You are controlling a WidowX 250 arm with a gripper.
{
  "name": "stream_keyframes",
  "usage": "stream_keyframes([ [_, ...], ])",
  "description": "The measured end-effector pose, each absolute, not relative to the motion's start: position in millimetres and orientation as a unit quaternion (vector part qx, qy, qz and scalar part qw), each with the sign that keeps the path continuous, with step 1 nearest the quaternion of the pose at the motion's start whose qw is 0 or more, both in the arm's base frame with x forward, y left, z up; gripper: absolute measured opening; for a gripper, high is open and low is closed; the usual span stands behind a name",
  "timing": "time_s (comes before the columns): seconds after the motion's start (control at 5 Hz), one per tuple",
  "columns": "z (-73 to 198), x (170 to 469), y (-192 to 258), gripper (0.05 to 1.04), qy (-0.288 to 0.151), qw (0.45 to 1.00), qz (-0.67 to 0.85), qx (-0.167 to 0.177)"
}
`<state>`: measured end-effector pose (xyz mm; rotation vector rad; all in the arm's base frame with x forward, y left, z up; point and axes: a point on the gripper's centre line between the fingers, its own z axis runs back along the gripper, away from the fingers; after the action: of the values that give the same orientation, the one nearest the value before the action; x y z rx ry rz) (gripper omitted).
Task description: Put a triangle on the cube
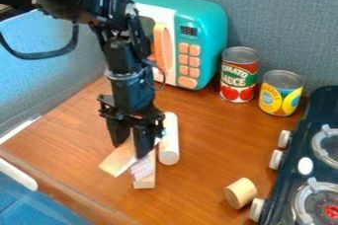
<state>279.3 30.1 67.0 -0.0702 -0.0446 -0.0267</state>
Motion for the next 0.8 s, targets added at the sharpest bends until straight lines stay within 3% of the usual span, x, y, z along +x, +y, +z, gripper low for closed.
stream_keyframes([
  [0.2, 69, 283, 26, 0.546, -0.034, 0.998, -0.004, -0.046],
  [0.8, 53, 283, 38, 0.546, -0.008, 0.999, 0.016, -0.043],
])
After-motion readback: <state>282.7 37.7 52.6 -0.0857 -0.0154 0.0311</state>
